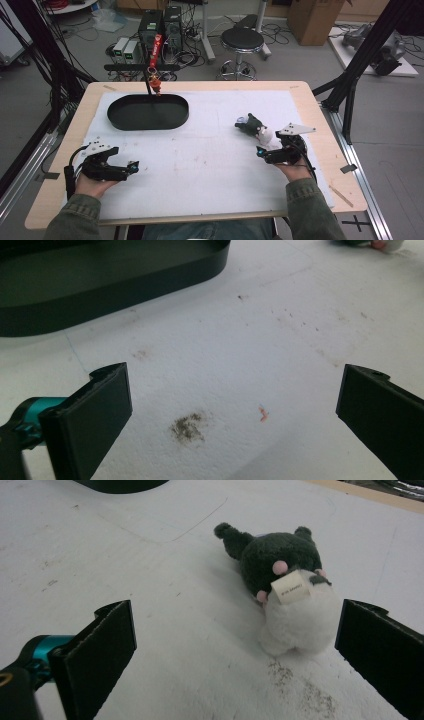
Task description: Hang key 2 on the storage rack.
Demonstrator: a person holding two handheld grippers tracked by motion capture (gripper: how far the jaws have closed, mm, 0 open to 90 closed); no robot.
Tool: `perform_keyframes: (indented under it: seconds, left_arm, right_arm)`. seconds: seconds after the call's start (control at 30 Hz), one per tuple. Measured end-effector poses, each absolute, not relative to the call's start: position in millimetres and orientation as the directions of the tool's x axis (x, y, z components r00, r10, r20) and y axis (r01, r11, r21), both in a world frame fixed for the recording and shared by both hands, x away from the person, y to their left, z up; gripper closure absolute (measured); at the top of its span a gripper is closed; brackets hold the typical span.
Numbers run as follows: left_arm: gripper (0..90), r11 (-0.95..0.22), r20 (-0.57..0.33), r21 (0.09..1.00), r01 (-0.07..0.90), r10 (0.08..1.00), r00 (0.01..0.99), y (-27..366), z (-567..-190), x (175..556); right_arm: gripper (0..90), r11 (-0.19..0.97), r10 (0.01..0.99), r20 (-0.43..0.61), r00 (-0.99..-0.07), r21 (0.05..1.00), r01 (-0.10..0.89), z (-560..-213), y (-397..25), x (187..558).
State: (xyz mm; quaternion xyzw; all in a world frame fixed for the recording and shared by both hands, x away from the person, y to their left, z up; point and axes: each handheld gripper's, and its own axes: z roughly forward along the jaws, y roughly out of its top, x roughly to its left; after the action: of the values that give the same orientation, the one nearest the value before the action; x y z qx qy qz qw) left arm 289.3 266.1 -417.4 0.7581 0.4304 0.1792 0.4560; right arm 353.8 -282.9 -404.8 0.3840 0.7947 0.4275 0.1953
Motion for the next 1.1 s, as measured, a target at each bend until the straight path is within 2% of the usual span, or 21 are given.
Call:
perform_keyframes:
  seconds: [0.57, 0.93, 1.1]
  left_arm:
    - [1.7, -0.266, -0.110, 0.815, 0.516, 0.802, 0.587, 265.3, -427.7, 283.4]
    - [1.7, -0.278, -0.121, 0.806, 0.523, 0.787, 0.605, 265.9, -429.4, 284.8]
    - [1.8, -0.273, -0.124, 0.807, 0.524, 0.789, 0.601, 266.9, -428.5, 283.3]
  right_arm:
    - [2.1, 0.370, 0.780, 0.017, -0.626, 0.794, 0.482, -390.6, -267.2, 394.3]
    - [2.2, 0.466, 0.774, -0.030, -0.633, 0.702, 0.538, -392.3, -249.3, 429.6]
    - [2.2, 0.467, 0.790, -0.014, -0.612, 0.661, 0.588, -401.4, -252.5, 444.0]
